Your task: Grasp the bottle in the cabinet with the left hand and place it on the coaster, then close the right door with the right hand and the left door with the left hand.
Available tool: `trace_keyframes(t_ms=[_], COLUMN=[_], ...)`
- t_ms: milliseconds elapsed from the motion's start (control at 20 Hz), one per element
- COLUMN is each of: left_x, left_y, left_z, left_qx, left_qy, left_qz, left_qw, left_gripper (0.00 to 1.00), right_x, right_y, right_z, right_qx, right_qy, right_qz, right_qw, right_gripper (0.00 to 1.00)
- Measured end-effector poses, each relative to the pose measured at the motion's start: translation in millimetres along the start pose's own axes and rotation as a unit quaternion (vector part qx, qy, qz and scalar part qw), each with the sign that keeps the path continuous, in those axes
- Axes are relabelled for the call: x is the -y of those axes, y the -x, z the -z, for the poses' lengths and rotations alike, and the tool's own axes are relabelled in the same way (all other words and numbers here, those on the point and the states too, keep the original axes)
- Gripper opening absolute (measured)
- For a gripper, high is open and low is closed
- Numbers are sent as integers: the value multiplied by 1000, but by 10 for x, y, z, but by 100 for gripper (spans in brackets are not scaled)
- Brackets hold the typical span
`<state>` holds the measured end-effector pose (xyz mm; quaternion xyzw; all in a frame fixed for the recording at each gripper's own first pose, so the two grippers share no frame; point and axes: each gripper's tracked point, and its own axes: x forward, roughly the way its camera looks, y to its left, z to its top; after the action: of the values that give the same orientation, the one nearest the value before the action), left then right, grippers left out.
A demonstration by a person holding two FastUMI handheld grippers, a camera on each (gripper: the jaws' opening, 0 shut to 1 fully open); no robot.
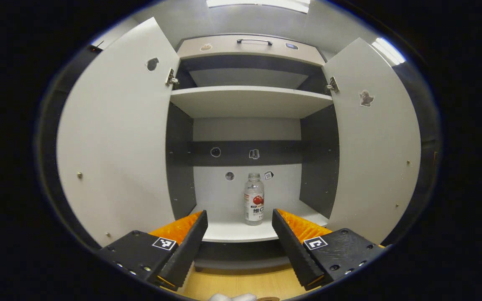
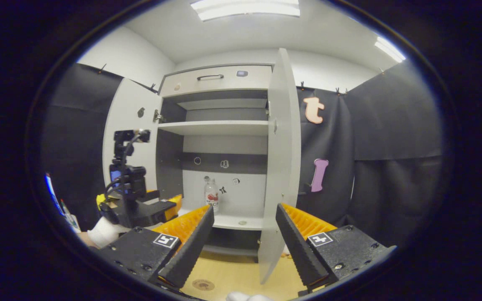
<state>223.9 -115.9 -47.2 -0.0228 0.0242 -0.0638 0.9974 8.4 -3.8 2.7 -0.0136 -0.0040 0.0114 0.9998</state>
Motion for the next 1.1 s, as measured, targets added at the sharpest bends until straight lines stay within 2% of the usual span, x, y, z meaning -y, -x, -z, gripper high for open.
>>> trace_keyframes(t_ms=[250,300,350,550,650,700,850,900,1100], left_x=[85,92,123,184,133,113,80,84,103], left_y=[-925,-1076,-1194,-1710,-1878,-1956,-2126,-2119,-2266], left_z=[206,254,308,357,345,354,308,309,339], left_qx=[-6,-6,-11,-9,-8,-13,-10,-8,-14], left_qy=[-1,-2,0,-6,-17,-15,-7,-8,-9], left_qz=[-13,-17,-16,-17,-27,-29,-30,-30,-32], left_qw=[1000,1000,1000,1000,999,999,999,999,999], left_gripper=[95,99,95,95,98,95,94,95,95], right_x=[6,8,13,50,53,55,70,75,81], right_y=[-11,-17,-30,-34,-38,-28,-20,-30,-50], right_z=[1,-1,-2,15,26,34,47,49,39], right_qx=[-5,-4,-5,-9,-14,-16,-21,-22,-20], right_qy=[0,1,2,6,5,3,4,4,6], right_qz=[0,-1,0,4,5,6,8,9,9], right_qw=[1000,1000,1000,1000,1000,1000,1000,1000,1000], right_gripper=[97,98,98,98,98,97,97,94,97])
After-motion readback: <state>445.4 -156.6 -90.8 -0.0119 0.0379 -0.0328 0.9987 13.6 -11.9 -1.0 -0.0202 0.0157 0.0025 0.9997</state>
